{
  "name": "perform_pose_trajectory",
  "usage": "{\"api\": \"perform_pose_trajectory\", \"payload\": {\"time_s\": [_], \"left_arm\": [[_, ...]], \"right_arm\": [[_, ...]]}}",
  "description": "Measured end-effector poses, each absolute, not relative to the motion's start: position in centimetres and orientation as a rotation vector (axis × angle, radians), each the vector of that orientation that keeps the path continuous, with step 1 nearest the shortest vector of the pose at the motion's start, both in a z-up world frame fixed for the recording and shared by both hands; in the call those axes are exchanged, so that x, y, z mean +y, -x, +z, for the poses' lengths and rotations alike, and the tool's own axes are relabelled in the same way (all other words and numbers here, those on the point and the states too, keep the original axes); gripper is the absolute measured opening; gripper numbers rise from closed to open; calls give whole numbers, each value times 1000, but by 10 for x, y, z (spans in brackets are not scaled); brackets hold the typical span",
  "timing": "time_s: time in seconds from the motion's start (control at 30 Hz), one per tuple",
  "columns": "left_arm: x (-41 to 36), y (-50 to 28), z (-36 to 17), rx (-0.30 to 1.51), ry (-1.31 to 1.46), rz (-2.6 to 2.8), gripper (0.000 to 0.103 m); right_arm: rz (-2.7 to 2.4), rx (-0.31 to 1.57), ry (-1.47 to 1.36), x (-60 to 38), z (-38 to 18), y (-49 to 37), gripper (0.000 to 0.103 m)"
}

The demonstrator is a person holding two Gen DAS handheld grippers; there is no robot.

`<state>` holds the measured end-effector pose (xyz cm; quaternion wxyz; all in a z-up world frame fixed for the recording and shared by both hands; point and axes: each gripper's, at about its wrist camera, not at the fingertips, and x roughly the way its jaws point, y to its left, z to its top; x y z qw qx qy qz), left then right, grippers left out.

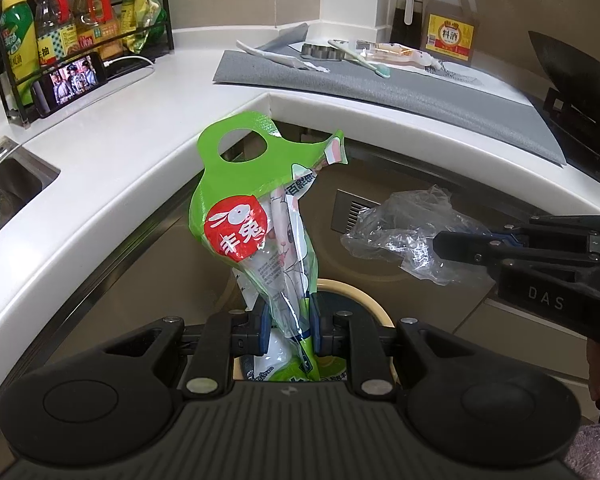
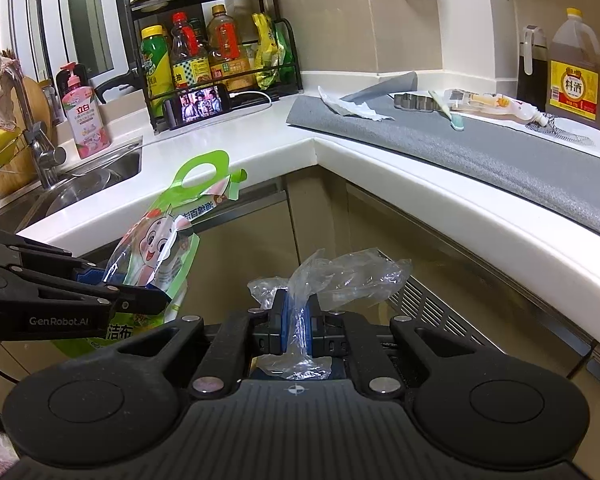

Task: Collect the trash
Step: 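Carry the green snack bag and clear plastic bag down over the bin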

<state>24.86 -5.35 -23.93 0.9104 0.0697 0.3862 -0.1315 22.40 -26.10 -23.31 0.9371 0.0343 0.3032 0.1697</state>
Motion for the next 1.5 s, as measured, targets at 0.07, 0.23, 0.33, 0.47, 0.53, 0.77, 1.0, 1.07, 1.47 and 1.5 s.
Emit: {"api": "perform_pose_trajectory", "payload": {"time_s": [0.07,0.23,0.33,0.47,0.53,0.77,1.0,1.07,1.47,1.5], "left_arm": [[-54,-249,-240,799,-146,-272,21],[-56,-253,-242,814,-151,-276,21],[-56,-256,-245,826,-152,-279,21],[-55,-258,-249,852,-140,-289,21],[-55,-261,-252,864,-135,-293,21],[-54,-266,-258,898,-125,-303,21],[-54,-275,-267,934,-116,-300,21],[-54,-279,-271,948,-110,-298,21],[-59,-304,-303,1041,-114,-272,22],[-60,-308,-306,1049,-114,-270,22]], "right_arm": [[346,622,-75,-262,-234,-225,9],[339,632,-76,-261,-236,-227,9],[332,639,-80,-263,-239,-227,9],[321,650,-84,-265,-243,-228,9],[319,657,-85,-266,-245,-230,9],[314,683,-84,-266,-253,-233,9],[314,708,-75,-265,-263,-239,9],[315,713,-69,-264,-267,-241,9],[309,778,-60,-261,-294,-257,9],[309,785,-60,-261,-296,-259,9]]}}
